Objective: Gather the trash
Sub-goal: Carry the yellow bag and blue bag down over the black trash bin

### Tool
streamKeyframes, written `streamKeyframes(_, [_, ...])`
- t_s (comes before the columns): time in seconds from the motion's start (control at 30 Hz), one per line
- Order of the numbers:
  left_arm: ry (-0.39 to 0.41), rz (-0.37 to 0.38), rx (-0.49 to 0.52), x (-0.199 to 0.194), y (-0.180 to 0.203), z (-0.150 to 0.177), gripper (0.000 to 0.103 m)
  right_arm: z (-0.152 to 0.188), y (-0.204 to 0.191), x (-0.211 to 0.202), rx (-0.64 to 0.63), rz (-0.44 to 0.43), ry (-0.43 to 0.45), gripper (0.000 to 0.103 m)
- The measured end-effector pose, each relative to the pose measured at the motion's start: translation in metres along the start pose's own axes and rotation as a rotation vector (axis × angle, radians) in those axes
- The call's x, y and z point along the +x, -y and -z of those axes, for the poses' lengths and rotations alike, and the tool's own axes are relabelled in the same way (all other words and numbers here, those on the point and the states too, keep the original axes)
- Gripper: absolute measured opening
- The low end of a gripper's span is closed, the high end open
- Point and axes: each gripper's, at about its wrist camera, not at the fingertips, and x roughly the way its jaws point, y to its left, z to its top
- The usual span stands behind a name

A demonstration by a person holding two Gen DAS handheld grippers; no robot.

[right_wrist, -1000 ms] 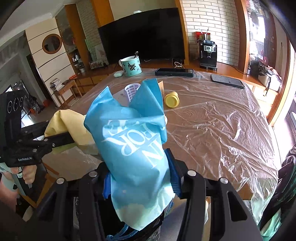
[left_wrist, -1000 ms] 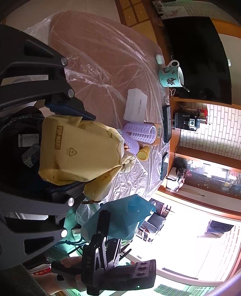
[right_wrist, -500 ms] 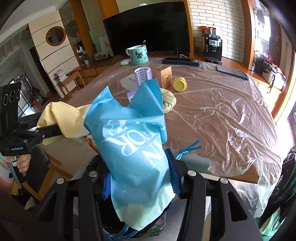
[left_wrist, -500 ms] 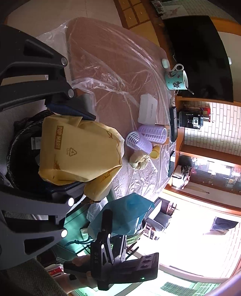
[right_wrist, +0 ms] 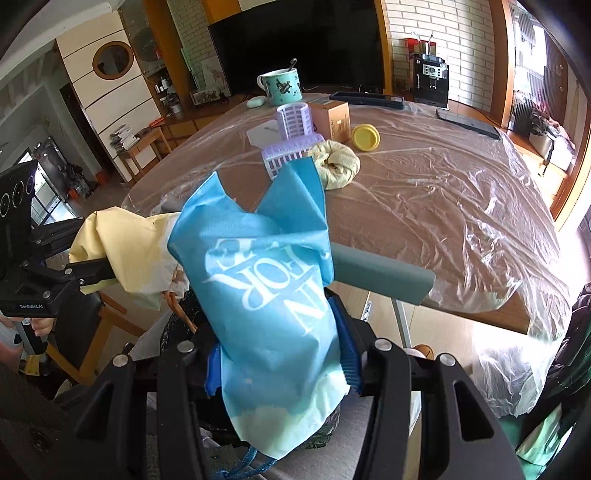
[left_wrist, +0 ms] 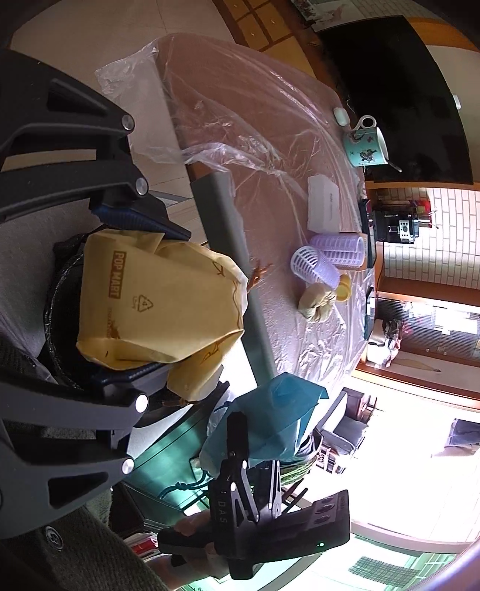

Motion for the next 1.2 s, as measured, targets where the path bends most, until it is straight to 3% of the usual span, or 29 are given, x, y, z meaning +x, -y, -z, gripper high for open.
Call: streamKeyframes(1.2, [-0.177, -0.035, 0.025, 0.064, -0.002, 0.034, 0.058, 0.039, -0.002, 0.070, 0.056, -0.002, -0.192, 0.049])
